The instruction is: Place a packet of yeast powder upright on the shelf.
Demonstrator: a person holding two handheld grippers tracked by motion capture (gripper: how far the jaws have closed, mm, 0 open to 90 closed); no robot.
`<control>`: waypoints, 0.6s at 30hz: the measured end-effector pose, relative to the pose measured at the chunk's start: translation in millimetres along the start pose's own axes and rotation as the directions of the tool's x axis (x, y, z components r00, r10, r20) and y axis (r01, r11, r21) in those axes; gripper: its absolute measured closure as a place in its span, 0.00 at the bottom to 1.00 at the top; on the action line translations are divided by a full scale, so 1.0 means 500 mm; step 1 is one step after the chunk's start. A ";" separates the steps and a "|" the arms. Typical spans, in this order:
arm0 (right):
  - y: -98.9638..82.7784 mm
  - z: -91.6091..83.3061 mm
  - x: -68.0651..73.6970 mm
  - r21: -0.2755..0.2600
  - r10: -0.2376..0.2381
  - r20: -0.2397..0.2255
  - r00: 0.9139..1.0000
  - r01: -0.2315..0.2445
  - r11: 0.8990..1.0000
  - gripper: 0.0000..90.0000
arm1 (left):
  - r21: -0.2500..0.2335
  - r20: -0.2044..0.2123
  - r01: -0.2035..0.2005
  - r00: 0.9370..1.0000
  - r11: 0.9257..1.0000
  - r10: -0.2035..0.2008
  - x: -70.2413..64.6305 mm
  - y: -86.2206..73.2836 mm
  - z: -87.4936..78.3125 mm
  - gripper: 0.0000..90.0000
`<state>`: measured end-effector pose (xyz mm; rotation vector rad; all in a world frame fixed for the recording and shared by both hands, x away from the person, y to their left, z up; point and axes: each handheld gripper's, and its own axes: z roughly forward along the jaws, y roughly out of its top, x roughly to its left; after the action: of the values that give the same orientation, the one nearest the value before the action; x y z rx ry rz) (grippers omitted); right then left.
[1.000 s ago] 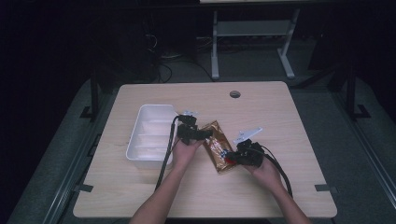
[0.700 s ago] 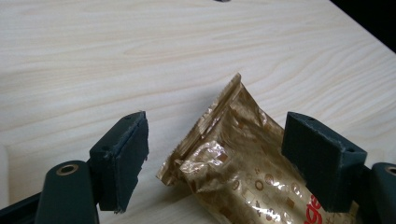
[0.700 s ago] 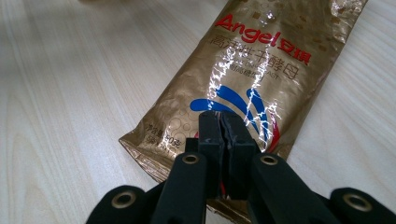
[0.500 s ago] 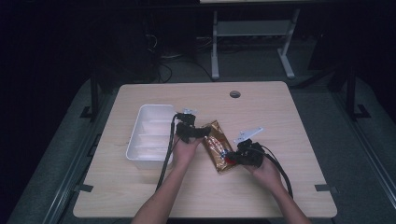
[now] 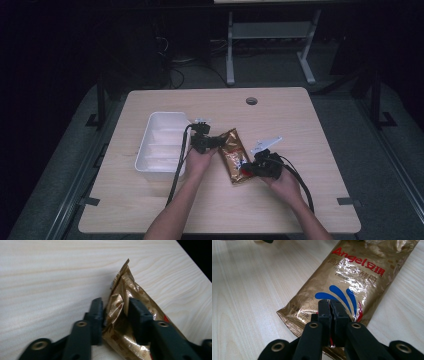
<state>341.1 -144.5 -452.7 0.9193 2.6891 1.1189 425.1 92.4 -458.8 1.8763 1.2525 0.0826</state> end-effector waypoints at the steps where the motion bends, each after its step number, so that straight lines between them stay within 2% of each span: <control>1: -0.001 0.000 0.000 -0.004 -0.002 0.001 1.000 0.002 1.000 0.96 | -0.010 0.002 -0.006 1.000 1.000 0.006 -0.001 0.000 -0.002 0.79; 5: -0.006 -0.002 -0.004 -0.011 0.014 -0.021 1.000 -0.014 1.000 0.92 | -0.054 0.019 -0.030 0.999 0.998 0.031 -0.007 0.004 -0.019 0.88; 9: -0.006 -0.010 -0.008 -0.003 0.014 -0.056 0.998 -0.014 1.000 0.76 | -0.076 0.061 -0.065 0.996 0.995 0.069 -0.021 0.011 -0.041 0.95; 11: -0.007 -0.023 -0.010 -0.016 0.008 -0.042 0.999 -0.009 1.000 0.69 | -0.086 0.088 -0.085 0.992 0.993 0.092 -0.031 0.013 -0.050 0.97; 15: -0.012 -0.051 -0.029 -0.069 0.043 -0.053 0.998 -0.047 0.997 0.61 | -0.102 0.139 -0.128 0.980 0.987 0.141 -0.053 0.016 -0.071 0.98; 18: -0.019 -0.074 -0.045 -0.124 0.080 -0.066 0.995 -0.088 0.988 0.50 | -0.124 0.182 -0.162 0.966 0.979 0.183 -0.072 0.021 -0.092 0.98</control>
<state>343.8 -185.4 -435.3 1.0013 2.6117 1.3376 392.8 90.8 -409.0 1.8484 0.9345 0.0587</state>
